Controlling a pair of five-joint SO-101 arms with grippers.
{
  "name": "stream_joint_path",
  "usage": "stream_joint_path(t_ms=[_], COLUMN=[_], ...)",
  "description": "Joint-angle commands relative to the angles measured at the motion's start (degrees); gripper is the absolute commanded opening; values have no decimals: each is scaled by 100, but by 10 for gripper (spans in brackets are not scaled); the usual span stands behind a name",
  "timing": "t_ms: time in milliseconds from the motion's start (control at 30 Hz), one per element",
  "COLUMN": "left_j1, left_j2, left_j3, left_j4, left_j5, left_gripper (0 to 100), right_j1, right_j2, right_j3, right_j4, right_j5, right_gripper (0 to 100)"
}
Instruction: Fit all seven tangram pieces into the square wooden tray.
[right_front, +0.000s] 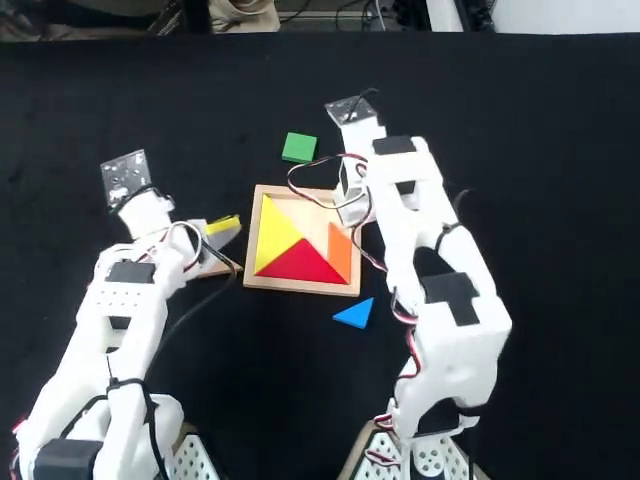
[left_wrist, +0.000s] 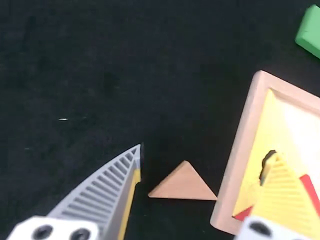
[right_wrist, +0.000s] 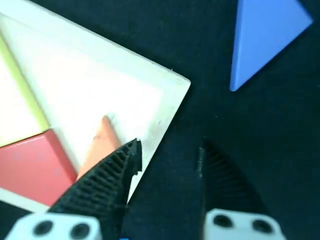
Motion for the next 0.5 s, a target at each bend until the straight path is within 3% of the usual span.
stream_joint_path(t_ms=[0,167,367,467], left_j1=[-224,-215,-198,-198], left_j2=[-18,-18,-18,-18], left_j3=[-365,-330,-338,-347], left_j4=[70,44,35,35], left_j5=[-9,0,0,0], left_gripper=[371,371,371,371], right_j1=[-114,-158,-229,-237], right_j2=[198,602,866,875], right_j3=[-470,-910,-1130,-1130], right_j4=[-70,132,202,202], right_j5=[-26,-18,185,308], right_gripper=[177,172,26,12])
